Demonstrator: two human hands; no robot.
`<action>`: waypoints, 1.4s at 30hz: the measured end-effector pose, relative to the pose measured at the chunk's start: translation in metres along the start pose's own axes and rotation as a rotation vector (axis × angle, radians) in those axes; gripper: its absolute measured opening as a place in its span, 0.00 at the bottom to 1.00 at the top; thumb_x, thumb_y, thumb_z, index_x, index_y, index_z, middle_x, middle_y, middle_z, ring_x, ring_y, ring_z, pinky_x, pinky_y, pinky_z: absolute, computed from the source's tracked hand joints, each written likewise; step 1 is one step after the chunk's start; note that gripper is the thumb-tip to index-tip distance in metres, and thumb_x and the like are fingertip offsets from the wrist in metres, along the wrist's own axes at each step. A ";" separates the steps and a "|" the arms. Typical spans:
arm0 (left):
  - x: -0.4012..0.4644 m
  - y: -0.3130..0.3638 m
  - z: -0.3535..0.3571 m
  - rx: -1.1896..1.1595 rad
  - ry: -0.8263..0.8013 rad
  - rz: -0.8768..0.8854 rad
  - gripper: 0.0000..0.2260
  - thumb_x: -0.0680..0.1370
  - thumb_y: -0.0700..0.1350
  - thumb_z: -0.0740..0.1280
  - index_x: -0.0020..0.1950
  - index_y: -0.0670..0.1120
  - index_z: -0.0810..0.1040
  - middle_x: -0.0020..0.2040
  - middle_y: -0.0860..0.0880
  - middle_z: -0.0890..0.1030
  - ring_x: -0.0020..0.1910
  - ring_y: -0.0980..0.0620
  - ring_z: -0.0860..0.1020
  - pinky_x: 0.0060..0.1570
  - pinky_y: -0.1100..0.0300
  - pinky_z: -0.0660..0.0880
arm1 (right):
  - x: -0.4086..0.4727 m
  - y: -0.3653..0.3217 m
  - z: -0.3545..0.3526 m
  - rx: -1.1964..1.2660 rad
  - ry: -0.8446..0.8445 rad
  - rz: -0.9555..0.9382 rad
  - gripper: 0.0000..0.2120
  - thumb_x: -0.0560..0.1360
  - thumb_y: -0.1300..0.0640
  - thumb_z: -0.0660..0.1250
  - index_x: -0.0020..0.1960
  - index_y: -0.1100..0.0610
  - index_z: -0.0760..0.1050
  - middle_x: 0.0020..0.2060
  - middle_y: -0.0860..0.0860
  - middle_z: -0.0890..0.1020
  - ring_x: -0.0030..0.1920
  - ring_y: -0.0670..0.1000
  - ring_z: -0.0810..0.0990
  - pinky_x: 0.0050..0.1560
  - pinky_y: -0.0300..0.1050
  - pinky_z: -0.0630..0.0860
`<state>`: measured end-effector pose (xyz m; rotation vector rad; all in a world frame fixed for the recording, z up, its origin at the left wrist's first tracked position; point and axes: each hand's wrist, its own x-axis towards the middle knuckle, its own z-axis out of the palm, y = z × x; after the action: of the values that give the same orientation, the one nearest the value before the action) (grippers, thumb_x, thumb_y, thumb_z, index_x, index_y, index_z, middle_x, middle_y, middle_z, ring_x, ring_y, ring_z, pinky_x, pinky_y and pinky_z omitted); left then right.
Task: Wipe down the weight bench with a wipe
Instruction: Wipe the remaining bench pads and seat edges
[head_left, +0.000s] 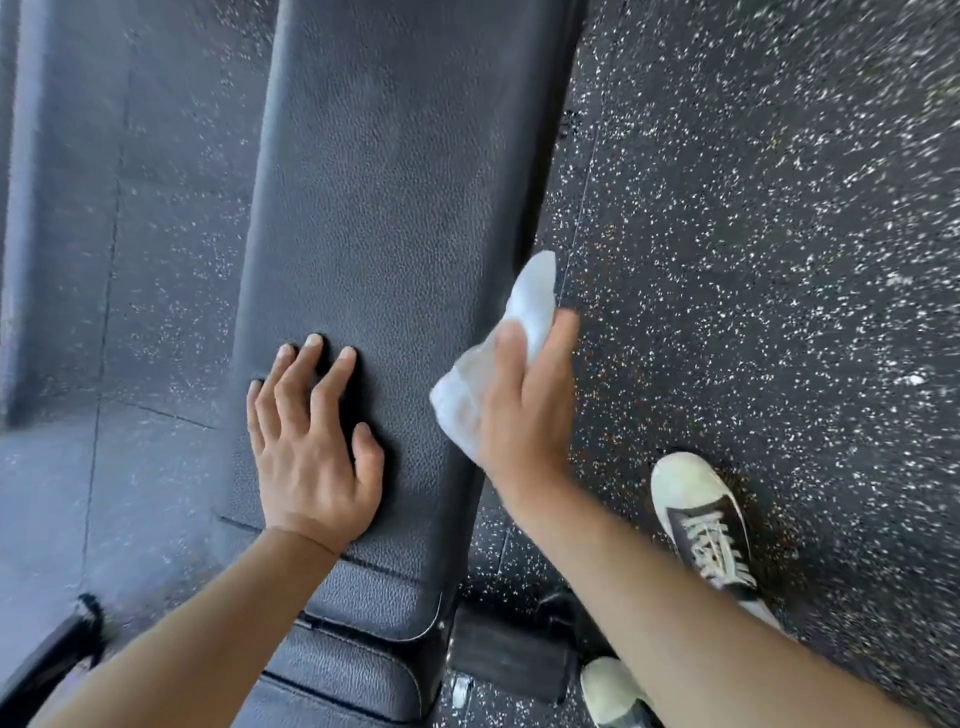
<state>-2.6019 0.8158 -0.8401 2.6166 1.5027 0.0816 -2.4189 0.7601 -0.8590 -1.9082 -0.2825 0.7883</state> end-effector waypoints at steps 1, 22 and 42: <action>0.000 0.000 0.000 0.002 -0.005 0.000 0.30 0.76 0.51 0.58 0.80 0.48 0.66 0.81 0.43 0.64 0.82 0.38 0.59 0.79 0.35 0.54 | -0.019 0.006 -0.003 -0.016 -0.026 -0.007 0.08 0.83 0.49 0.57 0.49 0.52 0.60 0.38 0.46 0.70 0.38 0.46 0.69 0.43 0.45 0.64; 0.003 0.003 -0.006 0.011 -0.067 -0.009 0.30 0.75 0.51 0.61 0.78 0.48 0.68 0.80 0.42 0.65 0.81 0.37 0.61 0.78 0.32 0.54 | 0.038 -0.028 0.001 -0.134 0.040 0.102 0.10 0.84 0.51 0.56 0.50 0.57 0.63 0.38 0.48 0.72 0.38 0.49 0.66 0.45 0.50 0.65; 0.136 0.051 -0.025 -0.051 -0.191 0.218 0.27 0.78 0.45 0.62 0.79 0.48 0.70 0.79 0.44 0.68 0.77 0.37 0.65 0.74 0.30 0.60 | 0.120 -0.077 0.017 -0.035 0.190 0.093 0.09 0.81 0.50 0.56 0.52 0.55 0.63 0.44 0.49 0.72 0.38 0.45 0.65 0.47 0.42 0.62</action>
<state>-2.4919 0.9098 -0.8105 2.6511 1.1374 -0.1064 -2.3277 0.8699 -0.8441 -2.0251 -0.0918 0.6605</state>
